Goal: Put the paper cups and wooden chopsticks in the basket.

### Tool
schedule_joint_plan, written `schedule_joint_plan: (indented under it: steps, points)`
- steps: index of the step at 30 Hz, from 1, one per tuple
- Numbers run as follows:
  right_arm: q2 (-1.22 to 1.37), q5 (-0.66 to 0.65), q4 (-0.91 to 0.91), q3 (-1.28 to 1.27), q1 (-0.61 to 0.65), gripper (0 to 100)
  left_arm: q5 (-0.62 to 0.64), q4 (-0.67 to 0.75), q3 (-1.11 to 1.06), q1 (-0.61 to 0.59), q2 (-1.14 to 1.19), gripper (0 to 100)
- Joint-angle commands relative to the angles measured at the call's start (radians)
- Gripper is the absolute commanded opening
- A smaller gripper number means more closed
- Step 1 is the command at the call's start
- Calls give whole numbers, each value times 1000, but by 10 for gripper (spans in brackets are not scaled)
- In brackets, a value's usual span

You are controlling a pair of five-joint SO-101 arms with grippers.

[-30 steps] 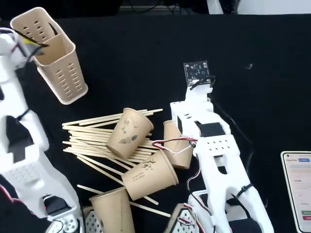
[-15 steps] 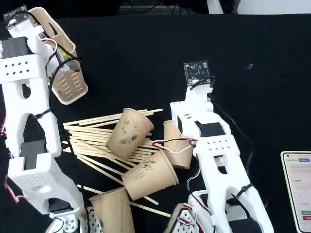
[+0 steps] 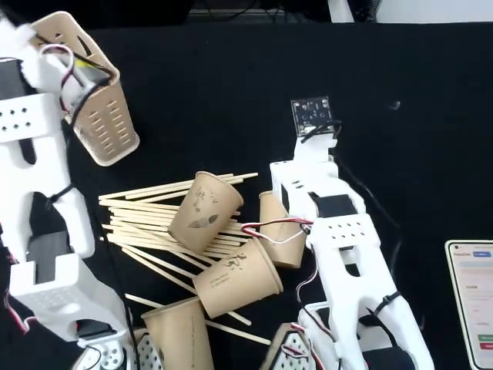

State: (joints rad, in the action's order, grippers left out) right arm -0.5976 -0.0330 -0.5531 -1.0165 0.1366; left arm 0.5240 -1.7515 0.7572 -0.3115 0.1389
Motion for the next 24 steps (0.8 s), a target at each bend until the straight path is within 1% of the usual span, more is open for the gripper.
schedule_joint_plan:
  steps: [1, 3, 8, 11, 12, 14, 15, 19, 20, 21, 24]
  points:
    - [5, 0, 17, 2, 15, 170, 198, -2, -15, -47, 43, 314]
    - [5, 0, 17, 2, 15, 170, 218, -2, -13, -58, 75, 313]
    - [5, 0, 17, 2, 15, 170, 219, 2, -7, -54, 127, 314]
    - [5, 0, 17, 2, 15, 170, 207, 2, -7, -48, 141, 311]
    - [5, 0, 18, 2, 15, 170, 180, 2, -7, -47, 141, 310]
    - [5, 0, 18, 2, 15, 170, 98, 2, -7, -30, 137, 286]
    - [5, 0, 18, 2, 15, 170, 51, 2, -7, -21, 135, 248]
    - [5, 0, 20, 2, 15, 170, -193, 6, -5, 30, 138, 27]
    - [5, 0, 20, 2, 15, 170, -261, 14, -7, 47, 144, 29]
    - [5, 0, 20, 2, 15, 170, -328, 17, -12, 64, 144, 51]
    - [5, 0, 20, 2, 15, 170, -489, 43, 5, 102, 137, 28]
